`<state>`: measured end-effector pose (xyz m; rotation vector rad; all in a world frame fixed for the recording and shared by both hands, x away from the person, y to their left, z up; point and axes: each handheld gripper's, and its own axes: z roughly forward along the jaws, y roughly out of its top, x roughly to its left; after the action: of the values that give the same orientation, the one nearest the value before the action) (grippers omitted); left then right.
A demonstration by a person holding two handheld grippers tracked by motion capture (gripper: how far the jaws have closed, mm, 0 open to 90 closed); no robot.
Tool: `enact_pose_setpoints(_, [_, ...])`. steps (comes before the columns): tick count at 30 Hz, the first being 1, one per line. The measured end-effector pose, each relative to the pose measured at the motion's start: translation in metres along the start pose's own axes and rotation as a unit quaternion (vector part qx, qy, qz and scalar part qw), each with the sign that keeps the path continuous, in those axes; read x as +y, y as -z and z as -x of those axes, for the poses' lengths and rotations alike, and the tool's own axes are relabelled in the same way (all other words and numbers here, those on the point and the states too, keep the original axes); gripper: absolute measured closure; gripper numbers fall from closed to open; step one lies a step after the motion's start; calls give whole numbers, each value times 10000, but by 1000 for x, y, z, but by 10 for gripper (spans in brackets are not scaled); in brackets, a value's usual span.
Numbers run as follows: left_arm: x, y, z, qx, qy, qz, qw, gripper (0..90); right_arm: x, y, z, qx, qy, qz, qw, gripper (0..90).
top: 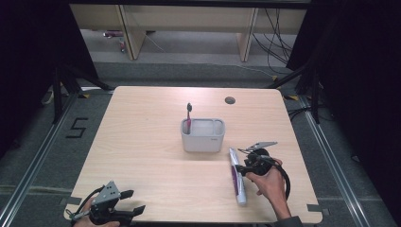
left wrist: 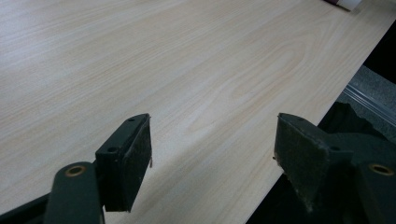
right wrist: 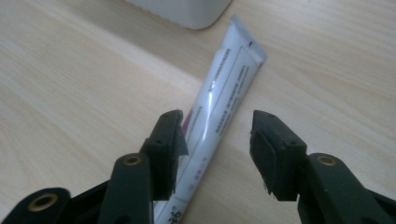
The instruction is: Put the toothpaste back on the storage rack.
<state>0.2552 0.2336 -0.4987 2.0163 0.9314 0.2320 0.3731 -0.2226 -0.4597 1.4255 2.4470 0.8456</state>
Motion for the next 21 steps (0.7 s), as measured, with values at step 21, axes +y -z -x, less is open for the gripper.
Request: enact_pose_setpoints(21, [-1, 0, 0, -43, 54, 58, 10000, 273, 5, -22, -11, 18, 225, -919, 9955, 499])
